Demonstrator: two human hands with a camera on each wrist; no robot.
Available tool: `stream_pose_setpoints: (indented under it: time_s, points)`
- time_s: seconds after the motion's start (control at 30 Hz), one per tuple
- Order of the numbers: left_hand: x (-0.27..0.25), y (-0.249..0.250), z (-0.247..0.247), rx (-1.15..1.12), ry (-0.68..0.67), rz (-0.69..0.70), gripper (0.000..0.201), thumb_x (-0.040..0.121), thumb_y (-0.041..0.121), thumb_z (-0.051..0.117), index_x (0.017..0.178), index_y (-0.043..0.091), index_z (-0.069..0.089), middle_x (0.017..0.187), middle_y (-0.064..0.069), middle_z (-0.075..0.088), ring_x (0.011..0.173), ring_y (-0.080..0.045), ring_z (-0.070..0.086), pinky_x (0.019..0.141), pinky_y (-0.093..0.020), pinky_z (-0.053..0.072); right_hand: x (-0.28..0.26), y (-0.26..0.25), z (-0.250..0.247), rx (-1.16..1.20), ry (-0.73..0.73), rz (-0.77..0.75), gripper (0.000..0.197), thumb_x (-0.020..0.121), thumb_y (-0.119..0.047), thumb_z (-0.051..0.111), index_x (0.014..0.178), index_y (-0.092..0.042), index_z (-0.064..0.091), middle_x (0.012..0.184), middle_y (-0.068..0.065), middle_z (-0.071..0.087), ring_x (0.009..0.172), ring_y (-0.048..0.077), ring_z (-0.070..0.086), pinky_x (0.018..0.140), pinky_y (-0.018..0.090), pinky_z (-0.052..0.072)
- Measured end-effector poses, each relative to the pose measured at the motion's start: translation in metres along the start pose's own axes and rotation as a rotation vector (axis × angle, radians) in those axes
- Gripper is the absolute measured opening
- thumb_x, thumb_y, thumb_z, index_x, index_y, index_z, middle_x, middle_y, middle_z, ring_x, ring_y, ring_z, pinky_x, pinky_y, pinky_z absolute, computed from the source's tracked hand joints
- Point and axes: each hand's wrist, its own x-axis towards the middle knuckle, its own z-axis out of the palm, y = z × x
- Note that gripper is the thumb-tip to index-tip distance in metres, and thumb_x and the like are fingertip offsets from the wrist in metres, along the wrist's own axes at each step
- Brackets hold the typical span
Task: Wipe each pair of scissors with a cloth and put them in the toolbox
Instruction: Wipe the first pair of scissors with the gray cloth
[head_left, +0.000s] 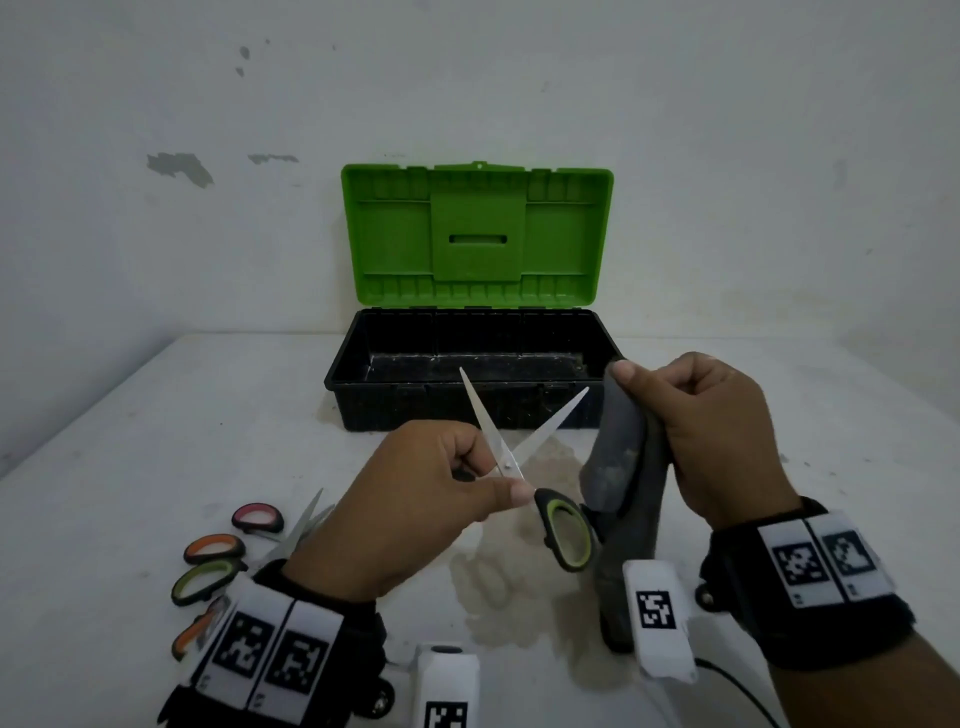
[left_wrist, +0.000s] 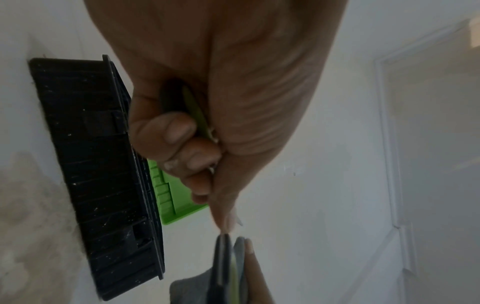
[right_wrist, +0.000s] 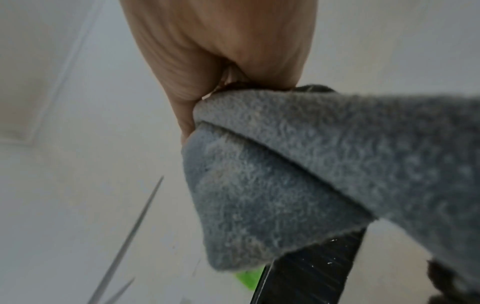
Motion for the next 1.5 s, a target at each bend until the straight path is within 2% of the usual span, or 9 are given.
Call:
stream_pose_setpoints:
  time_s: [0.13, 0.23, 0.4, 0.53, 0.83, 1.0, 1.1, 1.37, 1.5]
  points:
    - [0.001, -0.001, -0.013, -0.002, -0.068, -0.021, 0.007, 0.08, 0.02, 0.078, 0.081, 0.019, 0.071, 0.061, 0.011, 0.065, 0.048, 0.002, 0.053, 0.05, -0.013, 0.042, -0.005, 0.007, -0.013, 0.019, 0.005, 0.035, 0.032, 0.066, -0.038, 0.085, 0.059, -0.019, 0.06, 0.062, 0.004, 0.064, 0.062, 0.02, 0.058, 0.063, 0.035, 0.047]
    - [0.005, -0.003, -0.022, 0.024, -0.057, -0.025, 0.014, 0.084, 0.016, 0.072, 0.094, 0.025, 0.074, 0.065, 0.013, 0.069, 0.054, 0.001, 0.057, 0.054, -0.013, 0.045, -0.011, 0.01, -0.018, 0.004, -0.021, 0.055, 0.03, 0.068, -0.039, 0.082, 0.064, -0.018, 0.062, 0.06, 0.003, 0.064, 0.056, 0.017, 0.057, 0.057, 0.029, 0.045]
    - [0.008, -0.004, -0.026, 0.084, 0.016, -0.008, 0.015, 0.085, 0.018, 0.072, 0.092, 0.031, 0.074, 0.064, 0.02, 0.068, 0.055, 0.004, 0.059, 0.052, -0.009, 0.043, -0.015, 0.015, -0.025, 0.013, 0.0, 0.084, 0.032, 0.063, -0.044, 0.08, 0.066, -0.017, 0.062, 0.058, 0.0, 0.063, 0.054, 0.014, 0.055, 0.055, 0.027, 0.044]
    - [0.008, -0.006, -0.027, 0.074, 0.147, 0.018, 0.008, 0.082, 0.025, 0.076, 0.086, 0.023, 0.07, 0.065, 0.005, 0.07, 0.053, 0.0, 0.061, 0.049, -0.011, 0.043, -0.018, 0.018, -0.028, -0.009, -0.001, 0.084, 0.03, 0.066, -0.042, 0.081, 0.066, -0.018, 0.063, 0.06, 0.001, 0.064, 0.057, 0.016, 0.056, 0.058, 0.03, 0.045]
    - [0.007, -0.01, -0.011, -0.415, 0.273, -0.04, 0.021, 0.084, 0.027, 0.071, 0.08, 0.007, 0.072, 0.071, -0.01, 0.072, 0.062, -0.015, 0.061, 0.059, -0.029, 0.048, -0.017, 0.014, -0.027, -0.047, -0.001, 0.026, 0.028, 0.073, -0.037, 0.081, 0.07, -0.015, 0.064, 0.061, 0.001, 0.065, 0.058, 0.015, 0.058, 0.057, 0.03, 0.046]
    - [0.004, -0.007, 0.003, -0.563, 0.2, -0.184, 0.03, 0.094, 0.038, 0.056, 0.084, 0.01, 0.063, 0.062, -0.007, 0.067, 0.058, -0.017, 0.065, 0.06, -0.031, 0.054, -0.022, 0.008, -0.023, -0.1, -0.053, -0.067, 0.021, 0.08, -0.023, 0.079, 0.073, -0.01, 0.064, 0.06, -0.005, 0.068, 0.053, 0.005, 0.058, 0.05, 0.014, 0.046]
    - [0.002, -0.003, 0.009, -0.619, 0.131, -0.251, 0.035, 0.098, 0.041, 0.047, 0.089, 0.01, 0.06, 0.058, -0.006, 0.064, 0.059, -0.021, 0.065, 0.062, -0.034, 0.056, -0.029, 0.007, -0.016, -0.103, -0.152, -0.089, 0.018, 0.077, -0.017, 0.08, 0.071, -0.011, 0.064, 0.068, 0.005, 0.072, 0.06, 0.013, 0.063, 0.055, 0.02, 0.051]
    - [-0.005, 0.002, 0.024, -0.71, 0.11, -0.323, 0.032, 0.101, 0.036, 0.044, 0.097, 0.01, 0.062, 0.065, -0.006, 0.061, 0.067, -0.023, 0.068, 0.061, -0.032, 0.058, -0.05, -0.001, -0.01, -0.13, -0.323, -0.259, 0.023, 0.062, -0.023, 0.082, 0.07, -0.006, 0.069, 0.076, 0.002, 0.074, 0.071, 0.016, 0.071, 0.066, 0.021, 0.056]
    - [-0.009, 0.007, 0.028, -0.833, 0.115, -0.345, 0.02, 0.101, 0.024, 0.047, 0.106, 0.009, 0.061, 0.08, -0.012, 0.049, 0.077, -0.023, 0.057, 0.068, -0.044, 0.06, -0.054, -0.011, -0.005, -0.26, -0.369, -0.356, 0.019, 0.064, -0.03, 0.084, 0.07, -0.018, 0.07, 0.077, -0.006, 0.073, 0.071, 0.012, 0.07, 0.065, 0.02, 0.057]
